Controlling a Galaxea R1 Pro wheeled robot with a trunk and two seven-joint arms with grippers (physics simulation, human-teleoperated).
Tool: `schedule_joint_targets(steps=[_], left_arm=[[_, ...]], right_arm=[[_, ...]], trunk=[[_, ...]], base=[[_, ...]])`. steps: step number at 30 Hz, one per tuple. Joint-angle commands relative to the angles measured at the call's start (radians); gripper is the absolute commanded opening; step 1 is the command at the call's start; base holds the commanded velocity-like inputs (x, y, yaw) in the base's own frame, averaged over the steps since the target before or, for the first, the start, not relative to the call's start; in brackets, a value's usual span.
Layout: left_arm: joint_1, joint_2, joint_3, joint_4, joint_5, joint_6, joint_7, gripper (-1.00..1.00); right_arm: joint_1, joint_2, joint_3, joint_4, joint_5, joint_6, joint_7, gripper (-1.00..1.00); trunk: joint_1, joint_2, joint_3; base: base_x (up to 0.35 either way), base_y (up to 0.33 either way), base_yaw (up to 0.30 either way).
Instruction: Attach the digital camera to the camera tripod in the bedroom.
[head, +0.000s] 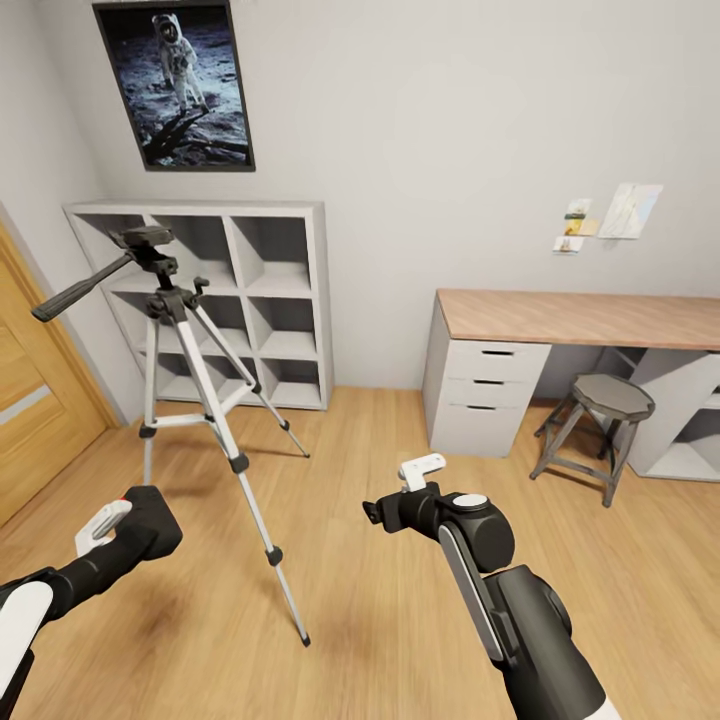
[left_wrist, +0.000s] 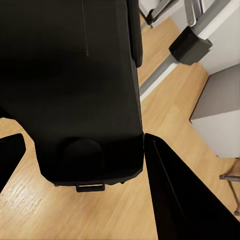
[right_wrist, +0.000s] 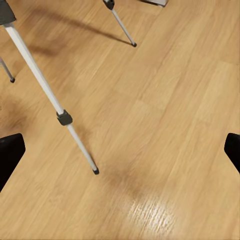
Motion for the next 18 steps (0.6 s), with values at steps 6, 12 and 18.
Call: schedule_joint_targets(steps=[6, 12, 18], left_arm=[[-0.001, 0.000, 0.000, 0.001, 0.008, 0.005, 0.007, -1.00], [-0.001, -0.001, -0.007, -0.021, 0.009, 0.006, 0.003, -1.00], [0.002, -0.002, -0.010, -0.036, 0.009, 0.005, -0.010, -1.00]], right_arm=[[-0.001, 0.001, 0.005, -0.001, 0.001, 0.005, 0.003, 1.00], [-0.001, 0.003, 0.008, -0.001, 0.001, 0.005, 0.002, 1.00], [-0.001, 0.005, 0.012, -0.001, 0.001, 0.005, 0.001, 1.00]], trunk=[[-0.019, 0.035, 0.015], [-0.019, 0.035, 0.015], [-0.019, 0.035, 0.015]], base=[[0.000, 0.000, 0.000], [0.000, 0.000, 0.000], [0.001, 0.006, -0.022]])
